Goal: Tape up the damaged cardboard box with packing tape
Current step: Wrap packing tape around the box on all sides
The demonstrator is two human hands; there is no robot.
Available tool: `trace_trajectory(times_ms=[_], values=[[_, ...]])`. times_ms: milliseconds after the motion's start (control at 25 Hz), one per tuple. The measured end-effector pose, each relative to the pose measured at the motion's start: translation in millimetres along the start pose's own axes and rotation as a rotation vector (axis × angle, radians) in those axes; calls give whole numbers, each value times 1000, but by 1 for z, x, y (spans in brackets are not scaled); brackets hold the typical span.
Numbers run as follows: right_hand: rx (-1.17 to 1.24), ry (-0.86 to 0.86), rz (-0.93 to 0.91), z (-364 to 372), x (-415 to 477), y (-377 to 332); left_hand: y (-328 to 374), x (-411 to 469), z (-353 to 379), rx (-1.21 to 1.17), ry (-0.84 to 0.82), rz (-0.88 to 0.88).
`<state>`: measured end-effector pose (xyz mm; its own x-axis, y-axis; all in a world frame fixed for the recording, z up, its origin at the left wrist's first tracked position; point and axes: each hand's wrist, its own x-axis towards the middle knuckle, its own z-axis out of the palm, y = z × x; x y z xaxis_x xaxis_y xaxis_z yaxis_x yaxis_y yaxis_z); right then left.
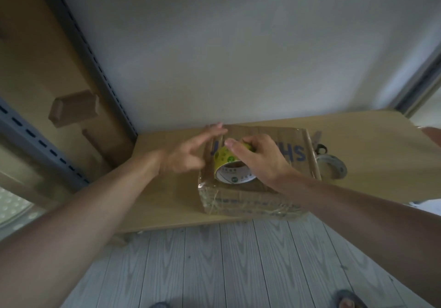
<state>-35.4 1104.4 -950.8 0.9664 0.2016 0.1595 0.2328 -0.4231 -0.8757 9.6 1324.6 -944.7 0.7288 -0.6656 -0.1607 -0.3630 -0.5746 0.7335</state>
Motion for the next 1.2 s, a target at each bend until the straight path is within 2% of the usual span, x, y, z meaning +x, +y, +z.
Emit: trace_trajectory(times_ms=[40, 80, 120, 160, 280, 400, 720, 880, 1200], values=[[-12, 2, -6, 0, -1, 0, 3, 1, 7, 155, -141, -49], [-40, 0, -13, -1, -2, -1, 5, -1, 19, 331, -192, -102], [-85, -9, -25, -4, -2, -3, 1, -2, 31, 465, -154, -111], [-130, -28, -31, -7, -3, -6, -1, -2, 42, 498, -66, -56], [-244, -128, -46, -22, -4, -16, -15, -3, 56, 370, 121, 114], [-389, -188, -53, -48, -2, -22, -30, 1, 60, 345, 217, 155], [-697, -109, 31, -172, -48, 36, -36, 6, 61, 382, 200, 121], [-708, -138, 57, -174, -68, 72, -39, 10, 63, 413, 225, 150], [-797, -100, 93, -172, -76, 90, -39, 11, 63, 409, 237, 173]])
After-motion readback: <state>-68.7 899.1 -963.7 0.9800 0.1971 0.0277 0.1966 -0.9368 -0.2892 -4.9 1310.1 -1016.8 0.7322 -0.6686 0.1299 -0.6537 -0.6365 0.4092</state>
